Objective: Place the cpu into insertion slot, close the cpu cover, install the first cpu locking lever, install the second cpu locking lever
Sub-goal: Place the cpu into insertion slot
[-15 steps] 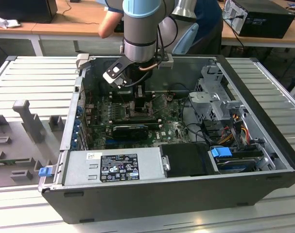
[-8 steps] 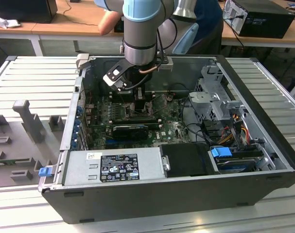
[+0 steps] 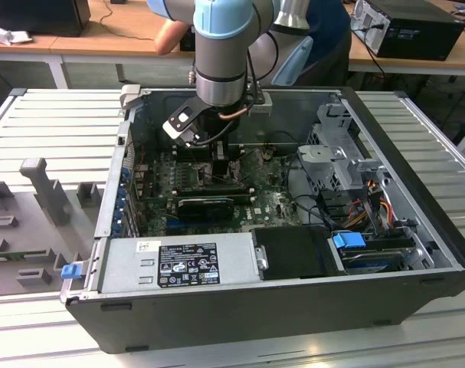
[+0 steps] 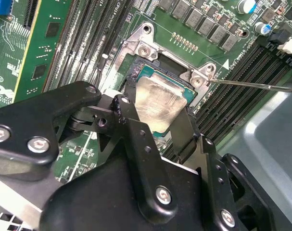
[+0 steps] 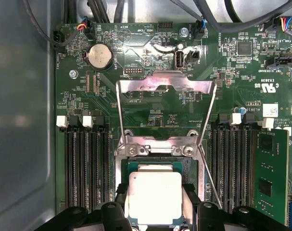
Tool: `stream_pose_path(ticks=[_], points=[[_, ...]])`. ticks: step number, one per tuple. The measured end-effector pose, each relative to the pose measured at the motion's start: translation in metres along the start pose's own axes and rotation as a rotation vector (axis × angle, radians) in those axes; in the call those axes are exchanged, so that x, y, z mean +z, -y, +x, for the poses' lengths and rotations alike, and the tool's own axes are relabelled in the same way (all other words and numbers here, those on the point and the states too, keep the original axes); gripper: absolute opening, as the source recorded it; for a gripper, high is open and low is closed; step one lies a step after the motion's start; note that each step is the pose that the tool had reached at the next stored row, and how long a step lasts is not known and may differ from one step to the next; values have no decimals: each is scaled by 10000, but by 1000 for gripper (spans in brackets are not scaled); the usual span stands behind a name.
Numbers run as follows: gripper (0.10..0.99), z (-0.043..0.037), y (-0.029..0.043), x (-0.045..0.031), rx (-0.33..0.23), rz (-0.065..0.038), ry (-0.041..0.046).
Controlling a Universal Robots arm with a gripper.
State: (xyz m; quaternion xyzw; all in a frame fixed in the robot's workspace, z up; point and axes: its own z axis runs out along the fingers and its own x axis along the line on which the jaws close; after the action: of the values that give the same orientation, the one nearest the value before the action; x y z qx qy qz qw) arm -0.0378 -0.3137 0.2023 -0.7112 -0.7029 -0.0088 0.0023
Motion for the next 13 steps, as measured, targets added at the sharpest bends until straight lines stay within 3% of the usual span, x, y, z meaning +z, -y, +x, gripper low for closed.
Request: stream_pose_path(ticks=[13], points=[[525, -53, -2, -6, 21, -2, -3]])
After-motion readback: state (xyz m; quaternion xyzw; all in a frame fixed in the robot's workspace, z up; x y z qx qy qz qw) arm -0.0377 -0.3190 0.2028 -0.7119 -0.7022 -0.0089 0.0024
